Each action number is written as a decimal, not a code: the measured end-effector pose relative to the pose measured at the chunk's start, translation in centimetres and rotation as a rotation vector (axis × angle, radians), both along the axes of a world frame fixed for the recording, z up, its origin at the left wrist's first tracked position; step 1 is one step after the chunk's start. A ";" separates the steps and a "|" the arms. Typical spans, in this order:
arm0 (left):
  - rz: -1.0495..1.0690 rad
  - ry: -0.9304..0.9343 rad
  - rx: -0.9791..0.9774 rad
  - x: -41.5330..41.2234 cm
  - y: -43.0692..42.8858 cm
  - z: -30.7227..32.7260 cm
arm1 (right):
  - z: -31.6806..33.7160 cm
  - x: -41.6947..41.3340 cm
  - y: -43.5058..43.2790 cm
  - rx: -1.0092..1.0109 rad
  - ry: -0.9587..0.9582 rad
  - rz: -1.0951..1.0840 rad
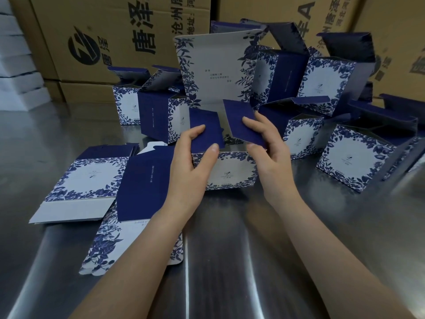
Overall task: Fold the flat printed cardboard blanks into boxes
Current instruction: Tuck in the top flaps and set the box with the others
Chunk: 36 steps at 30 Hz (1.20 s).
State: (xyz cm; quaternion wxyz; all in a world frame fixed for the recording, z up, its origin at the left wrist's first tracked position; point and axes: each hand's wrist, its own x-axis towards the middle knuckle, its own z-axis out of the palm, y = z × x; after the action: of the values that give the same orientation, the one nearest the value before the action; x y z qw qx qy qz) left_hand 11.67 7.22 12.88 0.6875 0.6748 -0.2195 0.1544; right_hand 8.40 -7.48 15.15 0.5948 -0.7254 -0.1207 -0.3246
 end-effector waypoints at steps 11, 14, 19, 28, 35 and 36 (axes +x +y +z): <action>0.001 -0.024 -0.044 0.1 0.2 0.3 | -0.2 0.2 0.3 -0.041 -0.021 0.023; 0.006 0.032 -0.055 0.2 0.3 0.4 | -0.2 0.3 0.3 0.022 -0.073 -0.005; 0.043 0.109 -0.079 0.1 -0.1 0.5 | -0.3 0.3 0.4 0.060 -0.062 -0.093; 0.163 0.112 -0.010 -0.4 -0.9 -0.3 | -0.5 0.2 1.3 -0.091 -0.023 -0.325; 0.188 -0.034 0.124 -0.9 -1.1 0.0 | 0.8 -1.8 3.8 -0.441 -0.628 -0.469; 0.201 -0.040 0.147 -0.9 -1.1 -0.1 | 0.8 -2.0 4.3 -0.426 -0.657 -0.446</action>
State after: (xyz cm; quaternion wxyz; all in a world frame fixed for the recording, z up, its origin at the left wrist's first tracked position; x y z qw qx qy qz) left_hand 10.73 6.13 12.77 0.6126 0.7389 -0.1751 0.2193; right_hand 6.36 -3.14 15.93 0.2779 -0.6983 -0.2079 -0.6261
